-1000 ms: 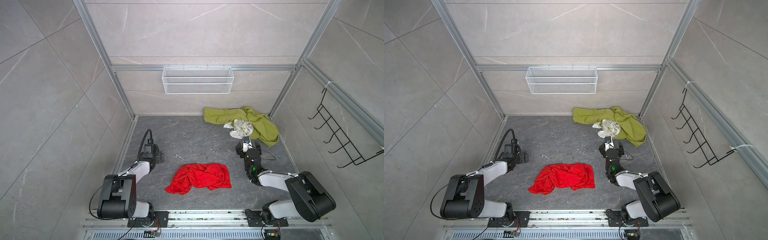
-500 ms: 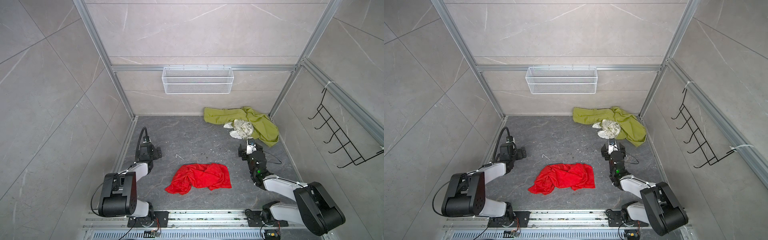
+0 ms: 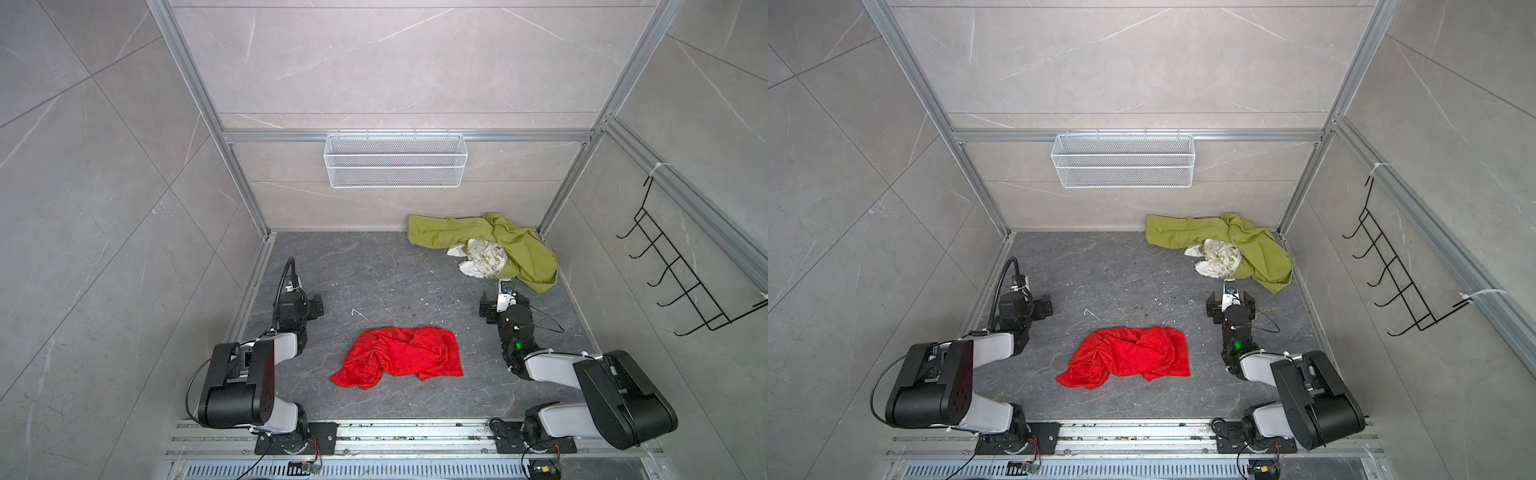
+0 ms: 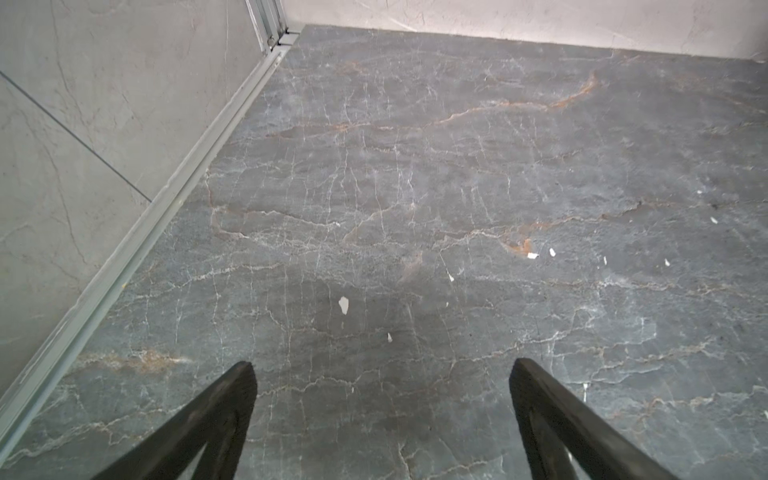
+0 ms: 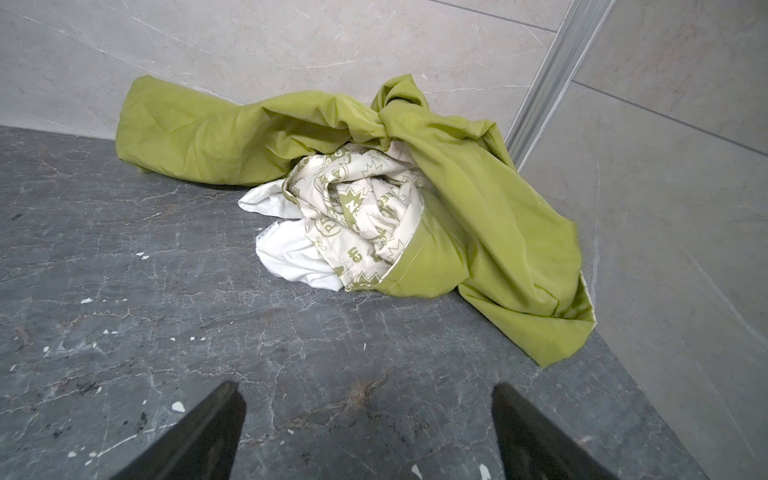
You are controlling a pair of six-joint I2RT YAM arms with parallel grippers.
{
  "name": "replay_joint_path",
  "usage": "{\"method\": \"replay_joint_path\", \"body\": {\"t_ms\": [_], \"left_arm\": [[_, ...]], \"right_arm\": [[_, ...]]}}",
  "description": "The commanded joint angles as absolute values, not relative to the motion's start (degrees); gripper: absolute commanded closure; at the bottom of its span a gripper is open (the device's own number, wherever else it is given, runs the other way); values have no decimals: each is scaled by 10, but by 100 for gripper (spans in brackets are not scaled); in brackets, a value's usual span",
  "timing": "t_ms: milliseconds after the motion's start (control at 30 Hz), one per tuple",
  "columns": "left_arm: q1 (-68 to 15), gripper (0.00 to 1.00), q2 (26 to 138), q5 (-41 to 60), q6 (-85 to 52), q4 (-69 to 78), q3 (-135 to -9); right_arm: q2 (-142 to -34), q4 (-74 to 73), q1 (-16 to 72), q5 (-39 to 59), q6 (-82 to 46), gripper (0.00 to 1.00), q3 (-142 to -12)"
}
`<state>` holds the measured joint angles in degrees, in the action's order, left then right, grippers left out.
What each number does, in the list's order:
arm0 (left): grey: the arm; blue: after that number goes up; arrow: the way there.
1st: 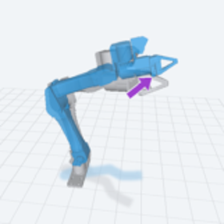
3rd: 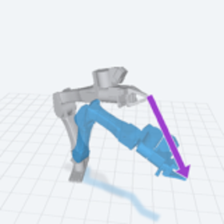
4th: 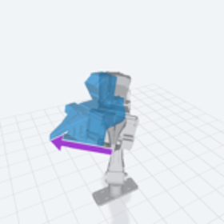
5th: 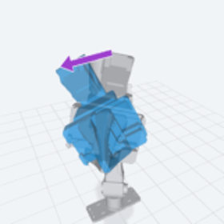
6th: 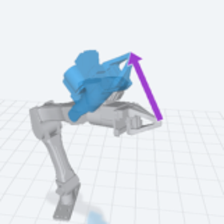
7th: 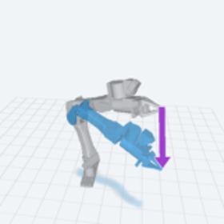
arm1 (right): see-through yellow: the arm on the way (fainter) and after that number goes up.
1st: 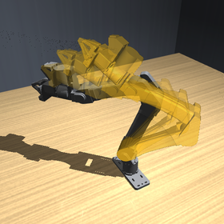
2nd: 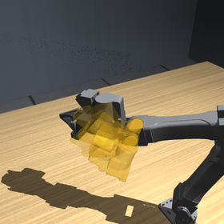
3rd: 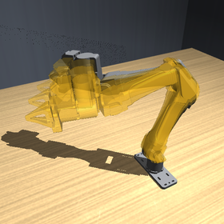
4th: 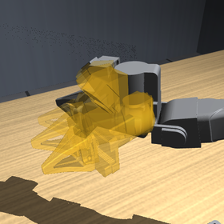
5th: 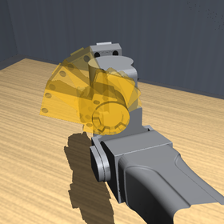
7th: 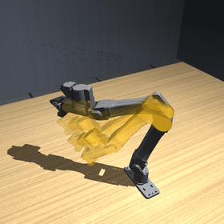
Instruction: Pick out a specific cloth from the pile
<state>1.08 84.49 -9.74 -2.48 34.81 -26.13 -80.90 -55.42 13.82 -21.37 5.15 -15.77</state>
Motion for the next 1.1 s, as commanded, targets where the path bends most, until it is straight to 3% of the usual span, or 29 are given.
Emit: {"method": "replay_joint_path", "body": {"t_ms": [0,33,600,733,933,1067], "left_arm": [[16,2,842,-79,-10,413,-242],[17,2,845,-76,-10,433,-233],[29,2,859,-53,-13,464,-219],[28,8,858,-54,-13,463,-219],[29,4,859,-54,-13,463,-219],[29,0,859,-54,-13,463,-219]], "right_arm": [[-820,-603,132,-213,30,6,-141],[-821,-611,130,-213,27,0,-138],[-879,-727,91,-170,-2,0,-101],[-876,-720,78,-159,-13,0,-101],[-871,-564,70,-119,-8,1,-178],[-870,-545,56,-93,-14,0,-188]]}}
